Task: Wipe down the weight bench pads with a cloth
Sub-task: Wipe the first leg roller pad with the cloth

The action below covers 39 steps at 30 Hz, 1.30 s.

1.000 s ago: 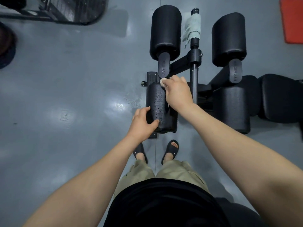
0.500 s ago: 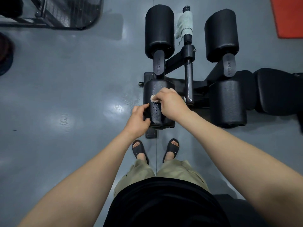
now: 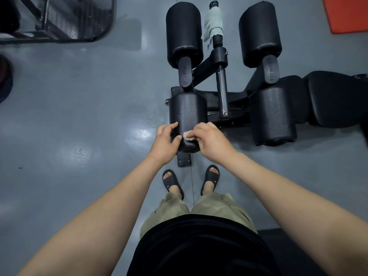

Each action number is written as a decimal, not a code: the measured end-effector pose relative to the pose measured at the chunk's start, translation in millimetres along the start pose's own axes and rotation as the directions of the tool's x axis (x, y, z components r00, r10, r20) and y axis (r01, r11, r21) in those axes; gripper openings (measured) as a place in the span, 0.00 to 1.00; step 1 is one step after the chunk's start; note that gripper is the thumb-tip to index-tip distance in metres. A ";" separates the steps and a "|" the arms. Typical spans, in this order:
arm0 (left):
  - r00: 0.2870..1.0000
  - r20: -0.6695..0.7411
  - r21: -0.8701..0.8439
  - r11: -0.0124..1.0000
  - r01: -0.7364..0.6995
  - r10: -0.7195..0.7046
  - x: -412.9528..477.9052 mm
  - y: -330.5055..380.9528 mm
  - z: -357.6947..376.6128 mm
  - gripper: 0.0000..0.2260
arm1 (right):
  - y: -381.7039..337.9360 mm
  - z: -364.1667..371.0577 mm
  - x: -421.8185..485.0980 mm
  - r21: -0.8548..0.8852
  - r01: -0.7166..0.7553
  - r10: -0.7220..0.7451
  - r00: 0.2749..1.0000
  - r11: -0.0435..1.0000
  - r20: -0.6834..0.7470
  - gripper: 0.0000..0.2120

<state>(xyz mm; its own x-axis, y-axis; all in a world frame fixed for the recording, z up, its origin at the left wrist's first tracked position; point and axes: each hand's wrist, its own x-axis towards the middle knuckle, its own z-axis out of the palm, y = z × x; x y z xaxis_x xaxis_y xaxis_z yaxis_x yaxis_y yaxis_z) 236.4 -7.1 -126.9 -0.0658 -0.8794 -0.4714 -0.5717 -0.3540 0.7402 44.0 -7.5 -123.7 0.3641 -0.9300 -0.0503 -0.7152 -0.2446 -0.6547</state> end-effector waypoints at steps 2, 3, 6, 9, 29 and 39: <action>1.000 -0.011 0.014 1.000 -0.011 0.011 0.4 -0.2 2.1 0.23 | 2.1 2.4 -6.5 0.021 0.000 0.000 1.000 1.000 -0.002 0.15; 1.000 -0.014 0.025 1.000 -0.018 0.019 0.4 -0.6 2.8 0.23 | 2.8 3.6 -9.0 0.034 0.000 0.000 1.000 0.999 -0.001 0.15; 0.999 -0.030 0.052 0.998 -0.042 0.044 0.1 -2.5 5.7 0.24 | 3.9 4.8 -16.0 0.057 0.002 -0.002 1.000 0.998 -0.003 0.15; 0.997 -0.044 0.071 0.996 -0.059 0.063 1.1 -3.6 6.9 0.23 | 4.4 6.6 -23.7 0.078 -0.005 0.006 1.000 0.997 -0.017 0.16; 0.996 -0.066 0.043 0.998 -0.055 0.058 2.5 -1.0 11.3 0.22 | -10.1 -6.9 -23.5 0.098 -0.178 0.190 0.974 0.979 -0.127 0.12; 0.999 -0.035 0.018 0.999 -0.034 0.035 3.2 -3.3 5.0 0.21 | -3.7 -2.5 -33.5 -0.251 0.091 -0.065 0.992 0.964 0.107 0.09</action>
<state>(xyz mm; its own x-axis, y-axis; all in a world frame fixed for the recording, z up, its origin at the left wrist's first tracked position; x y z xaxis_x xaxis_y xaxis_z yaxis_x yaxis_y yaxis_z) 234.0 -7.2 -133.3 -0.0574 -0.9017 -0.4286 -0.5835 -0.3181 0.7473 33.0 23.8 -117.7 0.4720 -0.8772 -0.0879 -0.8059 -0.3888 -0.4465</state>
